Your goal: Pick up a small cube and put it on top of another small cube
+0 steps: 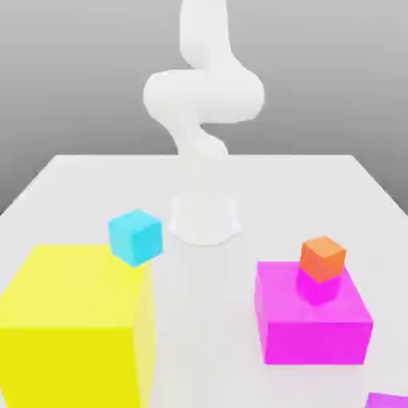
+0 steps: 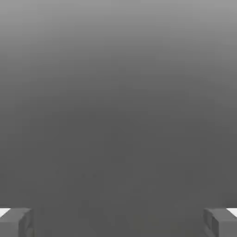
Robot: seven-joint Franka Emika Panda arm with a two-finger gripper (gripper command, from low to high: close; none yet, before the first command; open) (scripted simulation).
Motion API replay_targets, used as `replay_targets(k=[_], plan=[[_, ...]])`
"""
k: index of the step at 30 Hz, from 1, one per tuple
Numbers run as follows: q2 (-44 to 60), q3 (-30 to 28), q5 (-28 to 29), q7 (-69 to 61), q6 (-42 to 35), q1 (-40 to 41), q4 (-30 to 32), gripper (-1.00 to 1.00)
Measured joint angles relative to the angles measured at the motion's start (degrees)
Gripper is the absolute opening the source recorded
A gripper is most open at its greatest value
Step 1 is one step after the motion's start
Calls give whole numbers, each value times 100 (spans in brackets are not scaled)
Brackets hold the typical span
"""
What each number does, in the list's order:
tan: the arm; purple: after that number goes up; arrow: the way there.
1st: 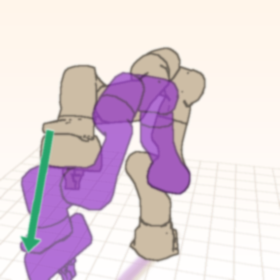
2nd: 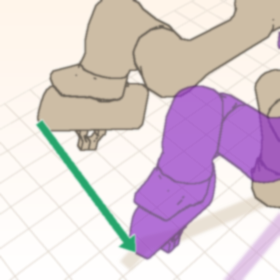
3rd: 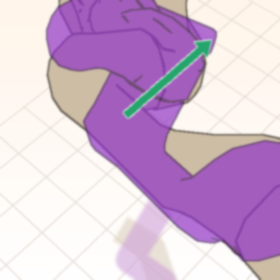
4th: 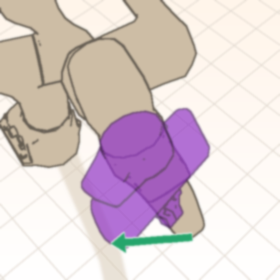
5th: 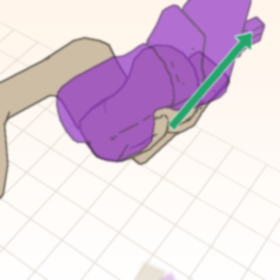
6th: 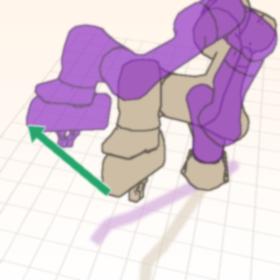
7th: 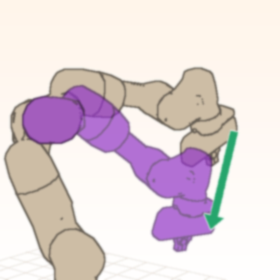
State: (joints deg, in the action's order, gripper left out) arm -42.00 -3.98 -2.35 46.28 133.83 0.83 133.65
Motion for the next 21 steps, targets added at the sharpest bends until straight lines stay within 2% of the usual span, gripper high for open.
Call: replay_targets(k=[6, 14, 18, 21], plan=[[1279, -931, -614, 479, 702, 412, 647, 0], [3006, -1834, -1259, 1299, 1652, 1187, 1520, 0], [3792, -2210, -1247, 1985, 2174, 1695, 1978, 0], [4303, -2514, -879, 2788, 2592, 2247, 2338, 0]])
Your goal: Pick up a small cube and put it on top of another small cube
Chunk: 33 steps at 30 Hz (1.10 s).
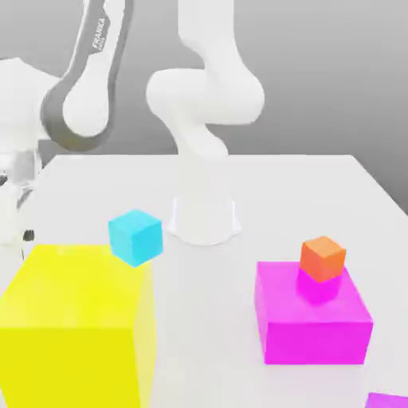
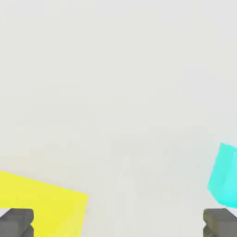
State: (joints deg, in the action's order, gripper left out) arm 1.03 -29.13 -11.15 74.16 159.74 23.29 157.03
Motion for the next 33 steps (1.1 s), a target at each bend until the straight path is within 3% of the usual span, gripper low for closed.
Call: replay_targets(k=[2, 4, 9, 15, 16, 22, 33], plan=[[221, -120, 338, 542, 209, -22, 163, 0], [403, -61, 237, 549, 354, -38, 158, 0], [929, 457, -547, -16, 721, 295, 24, 0], [1592, 1548, -1483, -714, 1194, 1165, -132, 0], [1690, 1725, -1604, -804, 1267, 1313, -152, -100], [1740, 1810, -1648, -832, 1308, 1384, -162, -100], [658, 495, 45, 426, 573, 465, 99, -100]])
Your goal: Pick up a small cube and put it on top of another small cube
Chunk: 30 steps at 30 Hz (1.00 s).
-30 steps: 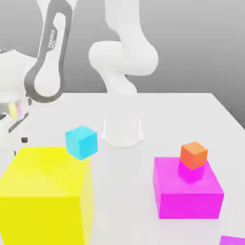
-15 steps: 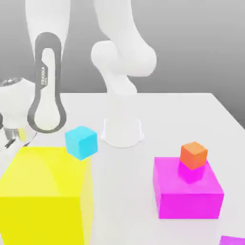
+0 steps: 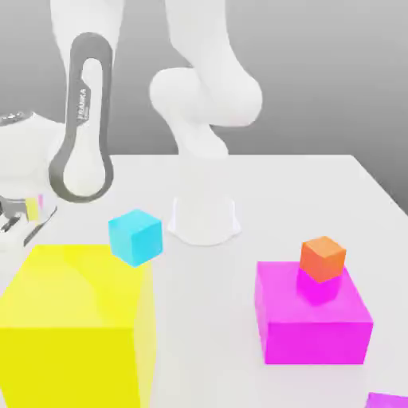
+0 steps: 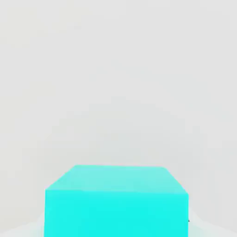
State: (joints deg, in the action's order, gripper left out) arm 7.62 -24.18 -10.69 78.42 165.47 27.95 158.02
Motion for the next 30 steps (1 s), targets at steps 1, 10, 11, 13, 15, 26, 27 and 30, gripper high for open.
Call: replay_targets(k=[1, 10, 11, 13, 15, 26, 27, 30], plan=[[-105, -68, 152, 116, -77, -34, 29, -100], [-1169, 204, 771, -1404, -1623, -824, -978, -100], [-1330, 260, 889, -1677, -1867, -908, -1158, -100], [-1629, 404, 1016, -2127, -2336, -1082, -1366, -100], [-1924, 579, 1109, -2519, -2793, -1288, -1501, -100], [-3261, 1569, 1466, -3999, -4816, -2299, -1671, -100], [-3196, 1576, 1442, -4012, -4653, -2319, -1530, -100], [-2958, 1572, 1415, -4039, -4051, -2319, -1129, 100]])
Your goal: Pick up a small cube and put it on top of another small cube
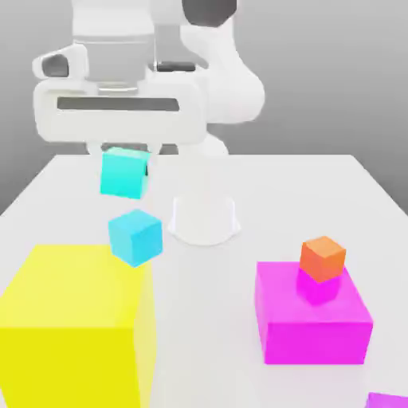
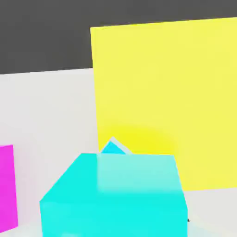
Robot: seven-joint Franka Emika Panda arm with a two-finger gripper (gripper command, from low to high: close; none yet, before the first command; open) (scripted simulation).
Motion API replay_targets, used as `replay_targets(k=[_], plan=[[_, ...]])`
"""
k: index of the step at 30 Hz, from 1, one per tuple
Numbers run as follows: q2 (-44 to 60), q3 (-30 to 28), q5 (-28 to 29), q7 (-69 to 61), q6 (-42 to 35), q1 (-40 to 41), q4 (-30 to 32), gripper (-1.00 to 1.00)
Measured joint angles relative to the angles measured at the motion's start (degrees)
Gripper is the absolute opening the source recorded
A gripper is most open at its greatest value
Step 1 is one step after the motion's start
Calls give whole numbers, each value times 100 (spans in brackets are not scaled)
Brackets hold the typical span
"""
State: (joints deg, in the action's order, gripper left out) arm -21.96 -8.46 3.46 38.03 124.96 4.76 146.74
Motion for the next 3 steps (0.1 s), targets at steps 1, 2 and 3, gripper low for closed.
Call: replay_targets(k=[1, 2, 3], plan=[[0, 0, -1, 0, 0, 0, 0, 100], [0, 0, -1, 0, 0, 0, 0, 100], [0, 0, 0, 0, 0, 0, 0, 100]])
